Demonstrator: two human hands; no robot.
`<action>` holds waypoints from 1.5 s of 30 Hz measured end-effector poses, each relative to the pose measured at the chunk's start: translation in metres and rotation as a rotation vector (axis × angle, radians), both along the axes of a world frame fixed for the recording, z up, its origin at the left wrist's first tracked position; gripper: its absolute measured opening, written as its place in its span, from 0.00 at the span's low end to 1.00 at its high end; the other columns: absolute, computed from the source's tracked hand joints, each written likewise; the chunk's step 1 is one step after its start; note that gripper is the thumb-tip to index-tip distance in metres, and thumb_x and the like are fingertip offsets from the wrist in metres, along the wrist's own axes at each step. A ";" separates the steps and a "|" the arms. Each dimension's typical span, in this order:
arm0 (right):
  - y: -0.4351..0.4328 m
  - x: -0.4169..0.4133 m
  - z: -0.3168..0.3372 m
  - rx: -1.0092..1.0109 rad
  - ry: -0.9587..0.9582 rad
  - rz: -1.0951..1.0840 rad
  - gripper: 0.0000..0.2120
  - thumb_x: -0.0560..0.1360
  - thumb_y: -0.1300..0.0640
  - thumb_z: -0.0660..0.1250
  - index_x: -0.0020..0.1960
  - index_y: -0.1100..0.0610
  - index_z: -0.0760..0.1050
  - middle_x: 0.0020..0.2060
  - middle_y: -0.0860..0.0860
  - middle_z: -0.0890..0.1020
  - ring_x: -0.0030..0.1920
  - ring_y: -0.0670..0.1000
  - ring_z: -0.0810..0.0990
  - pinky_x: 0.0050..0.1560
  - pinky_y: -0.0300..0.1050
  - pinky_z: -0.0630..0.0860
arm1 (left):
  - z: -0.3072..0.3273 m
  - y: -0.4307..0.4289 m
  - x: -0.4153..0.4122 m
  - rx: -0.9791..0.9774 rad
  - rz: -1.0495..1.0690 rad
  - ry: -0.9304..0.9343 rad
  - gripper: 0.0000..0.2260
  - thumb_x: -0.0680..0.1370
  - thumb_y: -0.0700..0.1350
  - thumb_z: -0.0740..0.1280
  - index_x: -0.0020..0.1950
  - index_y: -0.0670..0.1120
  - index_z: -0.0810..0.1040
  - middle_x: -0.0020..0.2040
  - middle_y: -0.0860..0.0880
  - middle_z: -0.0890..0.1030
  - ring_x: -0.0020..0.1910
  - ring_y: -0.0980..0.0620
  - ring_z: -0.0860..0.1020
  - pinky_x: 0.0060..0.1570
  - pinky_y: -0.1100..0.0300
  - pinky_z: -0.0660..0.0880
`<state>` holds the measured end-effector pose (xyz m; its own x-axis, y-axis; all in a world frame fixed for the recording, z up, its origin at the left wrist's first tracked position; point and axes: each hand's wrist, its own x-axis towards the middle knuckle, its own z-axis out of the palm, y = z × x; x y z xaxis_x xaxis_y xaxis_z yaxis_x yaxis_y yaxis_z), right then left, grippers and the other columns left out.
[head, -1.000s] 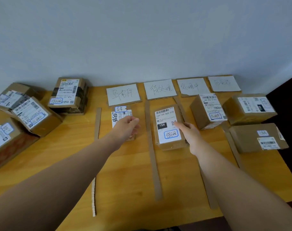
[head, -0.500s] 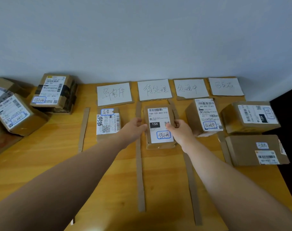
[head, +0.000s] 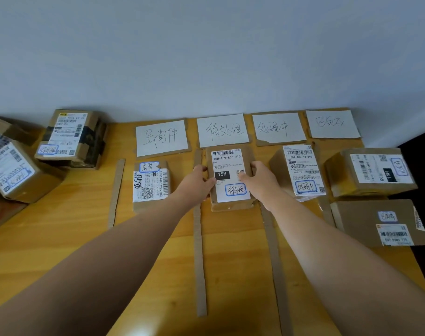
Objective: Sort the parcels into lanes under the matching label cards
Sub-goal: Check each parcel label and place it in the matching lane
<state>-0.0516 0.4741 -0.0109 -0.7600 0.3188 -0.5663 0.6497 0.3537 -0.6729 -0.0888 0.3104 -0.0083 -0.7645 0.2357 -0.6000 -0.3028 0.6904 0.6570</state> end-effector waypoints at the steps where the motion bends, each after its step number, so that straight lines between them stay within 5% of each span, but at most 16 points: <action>1: 0.000 0.000 0.000 -0.001 -0.007 0.005 0.23 0.79 0.55 0.64 0.72 0.55 0.63 0.59 0.54 0.81 0.47 0.52 0.83 0.48 0.52 0.82 | 0.000 0.000 0.001 0.006 0.006 -0.007 0.23 0.81 0.47 0.61 0.74 0.45 0.59 0.54 0.46 0.79 0.47 0.48 0.82 0.46 0.53 0.81; 8: 0.002 0.001 0.002 -0.008 -0.024 -0.006 0.25 0.78 0.53 0.65 0.72 0.56 0.62 0.58 0.55 0.81 0.49 0.54 0.83 0.51 0.55 0.82 | 0.005 0.003 0.000 -0.059 -0.026 0.014 0.22 0.81 0.46 0.61 0.74 0.44 0.60 0.53 0.46 0.80 0.45 0.47 0.82 0.44 0.52 0.81; 12: 0.003 0.005 0.010 0.096 0.022 0.036 0.24 0.80 0.51 0.62 0.72 0.57 0.61 0.56 0.55 0.81 0.44 0.51 0.81 0.45 0.50 0.81 | 0.017 0.002 0.000 -0.183 -0.099 0.158 0.22 0.82 0.47 0.60 0.74 0.44 0.61 0.57 0.44 0.79 0.41 0.52 0.76 0.33 0.63 0.73; 15: 0.004 0.009 0.022 0.215 0.079 0.082 0.22 0.81 0.51 0.59 0.72 0.57 0.63 0.57 0.54 0.80 0.38 0.46 0.74 0.32 0.38 0.71 | 0.029 -0.005 0.003 -0.180 -0.072 0.193 0.22 0.82 0.48 0.59 0.74 0.44 0.61 0.62 0.43 0.77 0.49 0.50 0.76 0.40 0.60 0.72; 17: 0.003 0.011 0.033 0.287 0.112 0.119 0.21 0.81 0.52 0.59 0.72 0.57 0.64 0.56 0.53 0.79 0.40 0.48 0.74 0.34 0.38 0.69 | 0.039 -0.013 0.006 -0.165 -0.055 0.216 0.22 0.81 0.48 0.60 0.74 0.45 0.62 0.62 0.44 0.76 0.54 0.47 0.76 0.47 0.57 0.72; 20: -0.001 0.014 0.048 0.322 0.176 0.153 0.20 0.81 0.55 0.59 0.72 0.57 0.65 0.46 0.48 0.75 0.38 0.45 0.75 0.34 0.38 0.69 | 0.057 -0.029 0.013 -0.128 -0.019 0.266 0.20 0.81 0.48 0.60 0.73 0.46 0.64 0.54 0.50 0.75 0.49 0.50 0.75 0.47 0.57 0.71; 23: -0.014 0.014 0.060 0.335 0.231 0.188 0.19 0.80 0.55 0.59 0.70 0.56 0.67 0.52 0.50 0.78 0.38 0.46 0.74 0.32 0.39 0.70 | 0.076 -0.051 0.024 -0.122 0.001 0.331 0.18 0.81 0.47 0.60 0.71 0.46 0.66 0.55 0.50 0.75 0.48 0.51 0.75 0.44 0.61 0.70; 27: -0.046 0.013 0.071 0.327 0.285 0.230 0.17 0.80 0.56 0.58 0.69 0.56 0.68 0.60 0.53 0.77 0.46 0.50 0.76 0.38 0.42 0.74 | 0.092 -0.085 0.037 -0.129 0.040 0.404 0.17 0.81 0.48 0.59 0.70 0.47 0.67 0.58 0.50 0.76 0.40 0.56 0.74 0.33 0.65 0.69; 37: -0.146 0.009 0.081 0.289 0.359 0.309 0.17 0.80 0.57 0.59 0.68 0.56 0.70 0.64 0.54 0.76 0.61 0.54 0.75 0.59 0.48 0.73 | 0.093 -0.186 0.037 -0.108 0.173 0.448 0.17 0.81 0.49 0.61 0.69 0.48 0.68 0.54 0.52 0.75 0.44 0.55 0.75 0.39 0.61 0.71; 42: -0.211 -0.002 0.074 0.299 0.378 0.263 0.16 0.80 0.58 0.60 0.67 0.57 0.71 0.61 0.54 0.77 0.54 0.51 0.76 0.51 0.44 0.72 | 0.086 -0.255 0.023 -0.091 0.129 0.430 0.17 0.81 0.48 0.61 0.69 0.48 0.69 0.56 0.52 0.75 0.45 0.56 0.74 0.38 0.62 0.71; 45: -0.259 -0.009 0.068 0.247 0.369 0.224 0.17 0.80 0.59 0.59 0.68 0.57 0.70 0.63 0.54 0.76 0.59 0.51 0.75 0.53 0.42 0.72 | 0.086 -0.306 0.006 -0.061 0.126 0.401 0.16 0.81 0.49 0.61 0.68 0.48 0.70 0.59 0.49 0.76 0.45 0.54 0.75 0.41 0.59 0.71</action>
